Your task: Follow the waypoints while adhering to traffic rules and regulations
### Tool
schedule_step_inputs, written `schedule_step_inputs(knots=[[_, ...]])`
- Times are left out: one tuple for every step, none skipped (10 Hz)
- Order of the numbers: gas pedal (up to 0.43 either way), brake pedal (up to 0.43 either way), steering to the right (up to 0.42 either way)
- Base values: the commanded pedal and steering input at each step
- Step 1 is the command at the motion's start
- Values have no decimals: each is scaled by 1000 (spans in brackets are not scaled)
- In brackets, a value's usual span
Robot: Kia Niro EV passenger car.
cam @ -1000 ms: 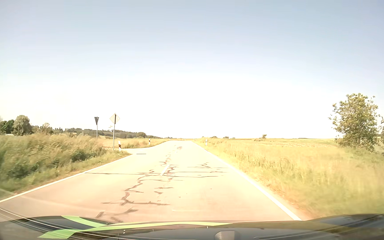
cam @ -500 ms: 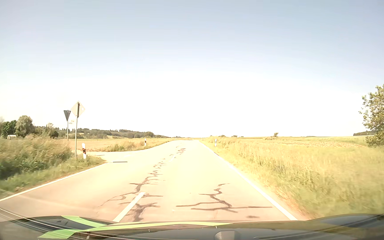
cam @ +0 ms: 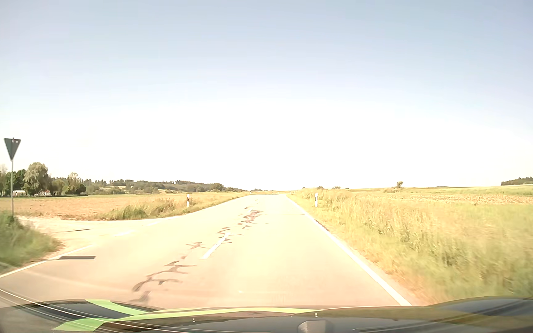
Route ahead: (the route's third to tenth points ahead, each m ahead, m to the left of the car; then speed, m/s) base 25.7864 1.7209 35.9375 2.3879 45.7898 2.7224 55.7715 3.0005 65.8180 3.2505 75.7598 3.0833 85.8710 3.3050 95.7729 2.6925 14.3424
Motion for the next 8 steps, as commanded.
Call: schedule_step_inputs(knots=[[240,0,-18],[240,0,-16],[240,0,-15],[240,0,-14],[240,0,-11],[240,0,-10],[240,0,-11],[240,0,-10]])
